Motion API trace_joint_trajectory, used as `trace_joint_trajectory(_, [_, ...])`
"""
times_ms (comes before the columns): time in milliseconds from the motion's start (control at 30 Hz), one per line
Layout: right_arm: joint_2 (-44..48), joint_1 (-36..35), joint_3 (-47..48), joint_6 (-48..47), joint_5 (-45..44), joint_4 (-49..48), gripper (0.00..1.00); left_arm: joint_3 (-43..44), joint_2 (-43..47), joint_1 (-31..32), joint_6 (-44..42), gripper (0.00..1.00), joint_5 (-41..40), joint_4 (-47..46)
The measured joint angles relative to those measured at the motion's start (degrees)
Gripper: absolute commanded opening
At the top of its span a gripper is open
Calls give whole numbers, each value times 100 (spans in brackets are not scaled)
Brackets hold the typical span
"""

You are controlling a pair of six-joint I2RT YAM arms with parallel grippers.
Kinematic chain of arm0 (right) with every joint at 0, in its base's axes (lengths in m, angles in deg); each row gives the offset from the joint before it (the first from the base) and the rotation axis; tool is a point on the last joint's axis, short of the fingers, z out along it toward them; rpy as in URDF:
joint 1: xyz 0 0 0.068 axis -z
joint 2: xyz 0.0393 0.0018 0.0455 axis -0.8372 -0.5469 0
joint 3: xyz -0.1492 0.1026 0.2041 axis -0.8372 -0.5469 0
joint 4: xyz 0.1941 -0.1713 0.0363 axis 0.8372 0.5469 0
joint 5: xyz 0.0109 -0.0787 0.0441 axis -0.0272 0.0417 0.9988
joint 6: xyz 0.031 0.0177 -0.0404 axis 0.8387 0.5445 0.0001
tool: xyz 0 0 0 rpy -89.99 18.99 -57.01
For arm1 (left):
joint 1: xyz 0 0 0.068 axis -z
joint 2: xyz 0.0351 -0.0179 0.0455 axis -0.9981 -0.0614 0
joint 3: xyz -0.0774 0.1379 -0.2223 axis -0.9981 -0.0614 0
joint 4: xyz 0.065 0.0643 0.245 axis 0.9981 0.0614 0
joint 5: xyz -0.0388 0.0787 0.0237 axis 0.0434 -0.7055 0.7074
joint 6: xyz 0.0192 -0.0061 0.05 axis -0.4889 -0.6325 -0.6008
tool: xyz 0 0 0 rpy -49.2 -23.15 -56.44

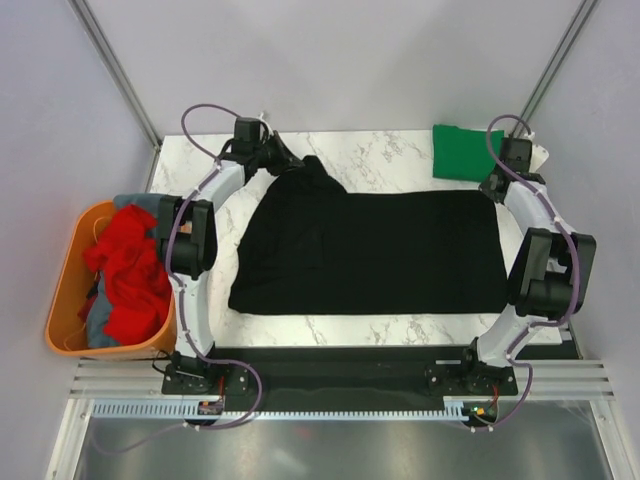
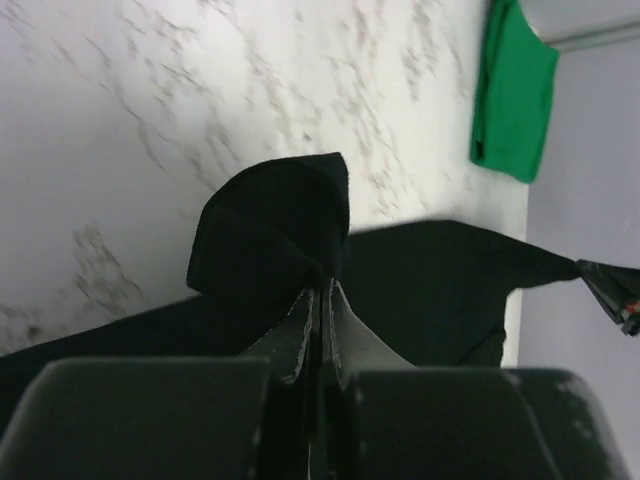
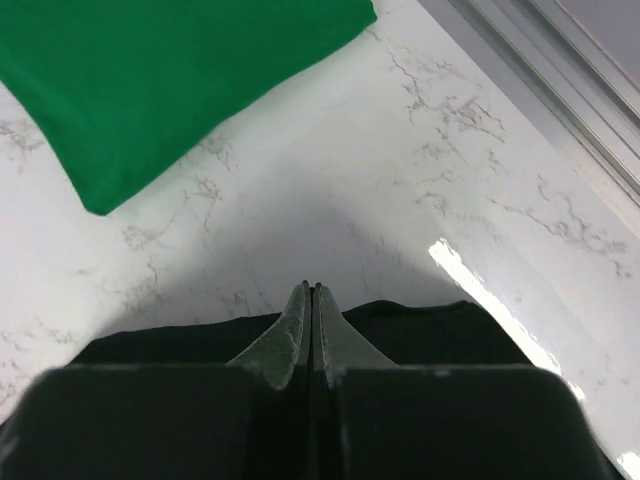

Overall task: Fold and stack the t-shirts
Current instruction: Fold the tshirt

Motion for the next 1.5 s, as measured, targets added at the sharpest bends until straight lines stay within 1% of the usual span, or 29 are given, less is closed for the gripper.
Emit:
trace_joint_trajectory(133, [791,2,-723,39,66,-103,0,-940,1150,236,-122,2,-208,-107])
trace_joint_trajectory(233, [1121,4,-1305,52,63,-133,0,-1829,1941,420,-190,2,-367,-188])
trace_joint_trajectory(333, [1392,24,-1838,94,48,-111,0,-2588,2516,533,-221,2,-505,-179])
trace_joint_trajectory(533, [1858,205,-2188,142,101,-103,0,-3825,3552,560,-245,2,-813,-68])
trace_joint_trajectory(833, [2691,393,-2592,140,-59,-85,0,-5174,5394,629,-258,2,-1119,127])
trace_joint_trajectory(1167, [2747,697,-2898,203,-162,181,0,-6181,6896,732,-15,2,-1303,413])
trace_joint_trajectory(1200, [2758,721,-2911,225,-168,195,0,-6330,7040,750,31,7,-1333,422])
trace_joint_trajectory(1233, [2776,732,-2933,247,-168,210,5,-6498,7197,765,87,12,-1373,470])
trace_joint_trajectory(1300, [2828,774,-2994,326,-151,245,62,-6830,7499,791,175,30,-1416,562])
trace_joint_trajectory(1333, [2859,809,-3027,363,-136,275,81,-7014,7670,796,243,51,-1438,654])
trace_joint_trajectory(1367, [2883,850,-3051,376,-101,304,91,-7193,7868,798,299,57,-1464,745])
trace_joint_trajectory(1400, [2900,883,-3064,358,-55,330,98,-7355,8063,800,400,68,-1504,828])
trace_joint_trajectory(1500, [2997,927,-3073,387,68,409,98,-7788,8846,802,645,74,-1576,1147])
